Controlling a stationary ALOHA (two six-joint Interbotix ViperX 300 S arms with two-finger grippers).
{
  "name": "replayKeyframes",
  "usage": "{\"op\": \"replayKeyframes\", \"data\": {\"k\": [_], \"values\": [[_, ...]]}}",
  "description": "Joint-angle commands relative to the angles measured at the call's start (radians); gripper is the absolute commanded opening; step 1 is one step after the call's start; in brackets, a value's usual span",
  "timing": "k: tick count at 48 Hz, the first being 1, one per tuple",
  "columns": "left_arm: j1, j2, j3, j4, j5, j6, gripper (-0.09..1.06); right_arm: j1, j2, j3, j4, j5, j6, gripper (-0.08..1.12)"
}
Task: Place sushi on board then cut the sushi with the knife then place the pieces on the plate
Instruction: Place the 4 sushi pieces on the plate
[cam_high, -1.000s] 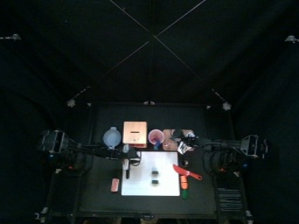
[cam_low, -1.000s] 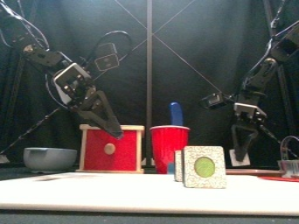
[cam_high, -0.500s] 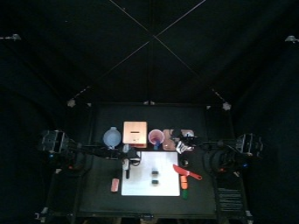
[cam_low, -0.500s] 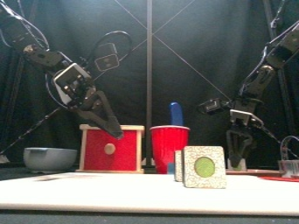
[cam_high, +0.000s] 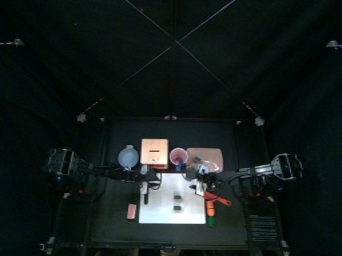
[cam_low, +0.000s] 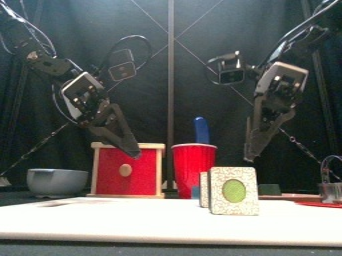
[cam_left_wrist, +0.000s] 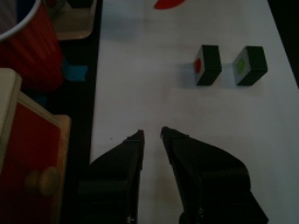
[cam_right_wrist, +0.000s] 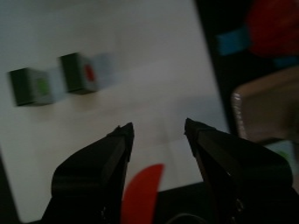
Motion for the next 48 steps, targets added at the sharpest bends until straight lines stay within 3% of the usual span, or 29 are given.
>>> {"op": "replayKeyframes", "data": {"k": [1,21,48], "values": [[0.003,-0.006,-0.015,-0.002,-0.005,0.000,0.67,0.051,0.020,-0.069,0.009,-0.011,0.003,0.85],[0.002,-0.005,-0.008,-0.011,-0.005,-0.002,0.67,0.133,0.173,-0.190,0.017,-0.043,0.003,0.85],[0.002,-0.003,-0.006,-0.012,-0.005,0.002,0.67,0.130,0.327,-0.265,0.029,-0.049,0.002,0.82]]}}
